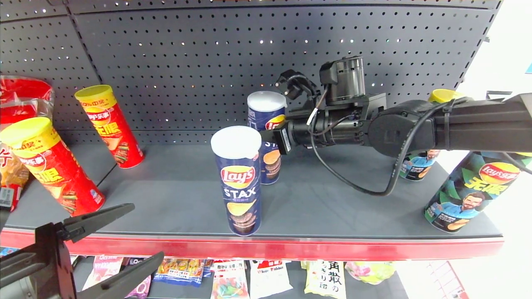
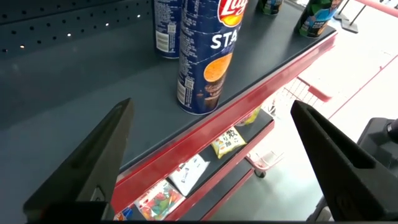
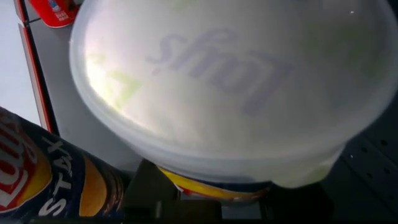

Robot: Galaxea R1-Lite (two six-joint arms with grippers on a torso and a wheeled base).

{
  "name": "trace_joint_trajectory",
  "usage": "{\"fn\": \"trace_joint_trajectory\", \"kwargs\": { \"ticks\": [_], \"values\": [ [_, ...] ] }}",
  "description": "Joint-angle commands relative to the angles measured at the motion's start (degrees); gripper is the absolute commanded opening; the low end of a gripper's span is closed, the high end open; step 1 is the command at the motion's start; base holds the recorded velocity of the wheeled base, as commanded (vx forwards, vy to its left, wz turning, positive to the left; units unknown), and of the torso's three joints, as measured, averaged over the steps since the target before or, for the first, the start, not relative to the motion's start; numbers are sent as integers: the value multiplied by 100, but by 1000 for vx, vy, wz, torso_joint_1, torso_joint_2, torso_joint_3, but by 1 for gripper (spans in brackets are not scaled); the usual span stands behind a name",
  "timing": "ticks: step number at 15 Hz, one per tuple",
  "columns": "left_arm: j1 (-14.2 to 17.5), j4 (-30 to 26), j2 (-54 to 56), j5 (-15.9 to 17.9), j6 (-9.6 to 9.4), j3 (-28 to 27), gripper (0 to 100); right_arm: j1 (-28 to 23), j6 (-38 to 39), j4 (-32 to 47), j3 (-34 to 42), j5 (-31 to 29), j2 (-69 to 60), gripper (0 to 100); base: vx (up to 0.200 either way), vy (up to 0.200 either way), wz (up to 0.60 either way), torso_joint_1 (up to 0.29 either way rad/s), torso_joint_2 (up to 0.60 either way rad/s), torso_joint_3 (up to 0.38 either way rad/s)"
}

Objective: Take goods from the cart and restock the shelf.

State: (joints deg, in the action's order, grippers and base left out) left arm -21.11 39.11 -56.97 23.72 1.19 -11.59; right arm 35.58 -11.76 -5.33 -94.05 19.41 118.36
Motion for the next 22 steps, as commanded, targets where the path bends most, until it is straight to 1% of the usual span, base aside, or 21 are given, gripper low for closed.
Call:
{"fn": "trace_joint_trajectory", "kwargs": {
  "ticks": [1,10,11,15,18,21,22],
  "values": [
    [-7,0,1,1,4,-1,100,54,-1,-3,-8,2,-23,0,0,0,0,0,0,0],
    [2,0,-7,1,4,-1,100,133,-1,-12,1,2,56,0,0,0,0,0,0,0],
    [2,0,1,1,4,8,100,133,-1,-12,1,2,65,100,0,0,0,0,0,0],
    [2,0,-16,10,4,8,100,124,16,-12,89,-34,-41,100,0,0,0,0,0,0],
    [2,0,-43,10,12,8,100,54,87,-3,361,-262,-401,100,0,0,0,0,0,0],
    [2,-35,-87,10,12,-10,100,10,157,-12,1099,-324,-1078,100,0,0,0,0,0,0],
    [2,-140,-95,10,12,-45,100,10,157,-12,1407,-341,-1342,100,0,0,0,0,0,0]
  ]
}}
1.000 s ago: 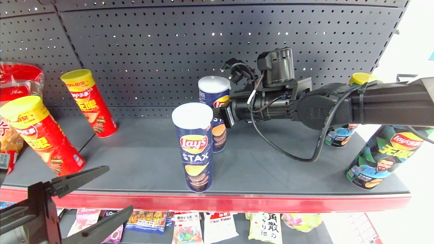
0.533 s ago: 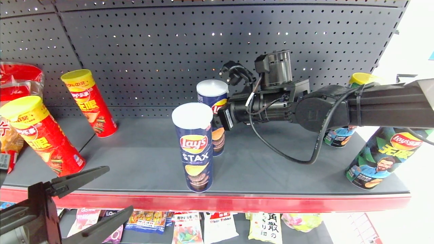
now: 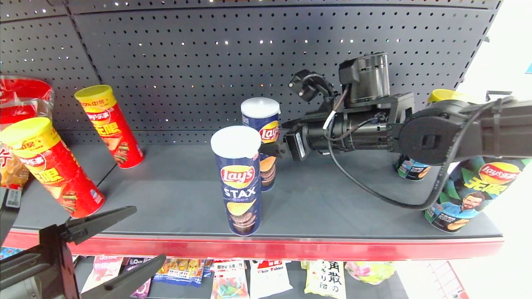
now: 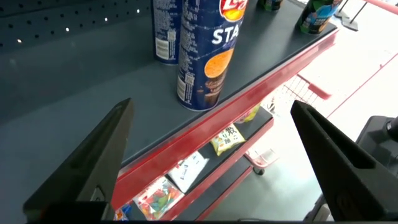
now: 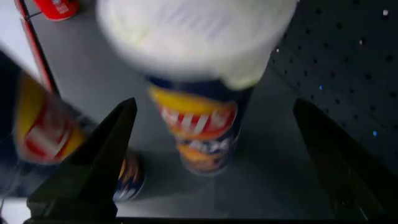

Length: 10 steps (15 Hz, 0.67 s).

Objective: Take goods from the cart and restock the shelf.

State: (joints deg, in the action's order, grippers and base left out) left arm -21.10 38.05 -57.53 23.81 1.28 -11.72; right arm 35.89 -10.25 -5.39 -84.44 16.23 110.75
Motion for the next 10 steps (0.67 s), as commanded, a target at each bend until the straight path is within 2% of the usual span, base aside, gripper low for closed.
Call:
{"fn": "trace_joint_trajectory", "kwargs": {
  "ticks": [1,5,10],
  "values": [
    [1,-184,-39,1,4,-103,100,-12,14,-6,842,-32,-853,100,0,0,0,0,0,0],
    [36,-588,-110,-25,4,-279,100,-21,217,-182,2275,-542,-1952,100,0,0,0,0,0,0],
    [256,-711,-637,-614,4,-604,100,76,243,-410,3742,-858,-3613,100,0,0,0,0,0,0]
  ]
}}
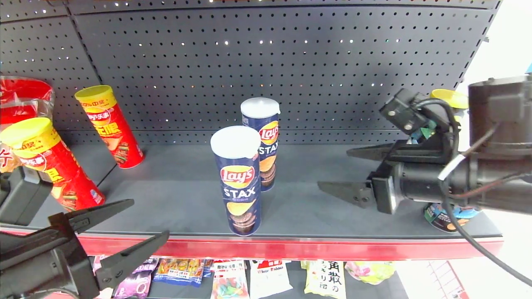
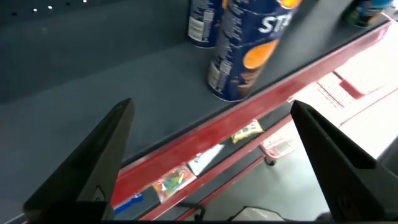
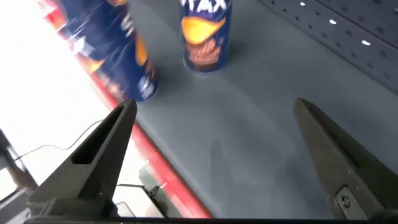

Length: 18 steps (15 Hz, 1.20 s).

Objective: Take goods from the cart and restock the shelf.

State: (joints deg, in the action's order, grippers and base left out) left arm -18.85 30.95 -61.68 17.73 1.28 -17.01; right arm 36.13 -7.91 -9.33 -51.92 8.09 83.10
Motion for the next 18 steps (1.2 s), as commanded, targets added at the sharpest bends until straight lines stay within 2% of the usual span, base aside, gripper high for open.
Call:
{"fn": "trace_joint_trajectory", "kwargs": {
  "ticks": [1,4,5,6,8,9,11,13,14,16,18],
  "values": [
    [74,-1,-476,-340,-5,-171,100,69,-9,-17,1184,-54,-1701,100,0,0,0,0,0,0],
    [65,16,-1065,-1087,-14,-286,100,61,-17,10,2494,-528,-3617,100,0,0,0,0,0,0],
    [65,43,-1250,-1210,-14,-321,100,52,-9,54,2819,-642,-4215,100,0,0,0,0,0,0],
    [65,43,-1487,-1236,-31,-418,100,-1,9,124,3144,-818,-4891,100,0,0,0,0,0,0],
    [39,51,-1891,-1236,-49,-681,100,-326,211,669,3250,-1135,-5718,100,0,0,0,0,0,0],
    [39,43,-2058,-1245,-84,-796,100,-572,352,968,3232,-1249,-5990,100,0,0,0,0,0,0],
    [48,43,-2418,-1263,-277,-1015,100,-1442,607,1513,3294,-1513,-6588,100,0,0,0,0,0,0],
    [13,51,-2709,-1439,-286,-1156,100,-1908,677,1829,3381,-1521,-7036,100,0,0,0,0,0,0],
    [-5,51,-2744,-1447,-286,-1165,100,-1926,677,1873,3381,-1513,-7089,100,0,0,0,0,0,0],
    [-277,43,-2963,-1456,-277,-1411,100,-1926,677,2189,3417,-1521,-7423,100,0,0,0,0,0,0],
    [-409,43,-3157,-1465,-286,-1613,100,-1926,677,2207,3452,-1530,-7467,100,0,0,0,0,0,0]
  ]
}}
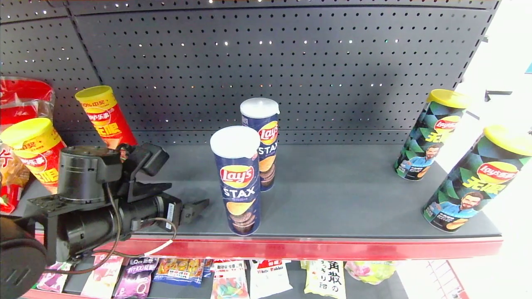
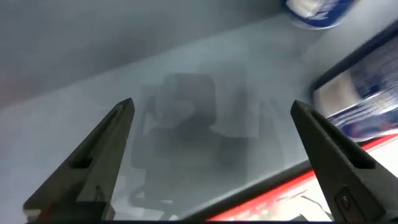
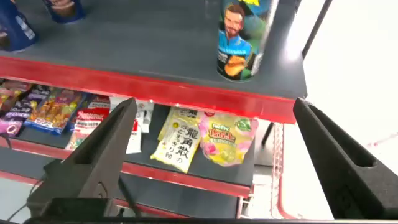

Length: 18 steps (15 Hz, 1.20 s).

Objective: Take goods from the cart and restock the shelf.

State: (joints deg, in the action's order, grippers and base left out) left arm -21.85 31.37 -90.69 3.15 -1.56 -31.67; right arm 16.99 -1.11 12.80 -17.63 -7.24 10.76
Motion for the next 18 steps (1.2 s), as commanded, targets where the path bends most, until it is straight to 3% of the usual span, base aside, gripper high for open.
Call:
{"fn": "trace_joint_trajectory", "kwargs": {
  "ticks": [1,18],
  "values": [
    [-109,1,-353,-16,-11,-208,100,-12,-3,-6,23,3,-233,100,0,0,0,0,0,0],
    [-522,36,-898,2,15,-718,100,-12,5,-6,23,3,-198,100,0,0,0,0,0,0]
  ]
}}
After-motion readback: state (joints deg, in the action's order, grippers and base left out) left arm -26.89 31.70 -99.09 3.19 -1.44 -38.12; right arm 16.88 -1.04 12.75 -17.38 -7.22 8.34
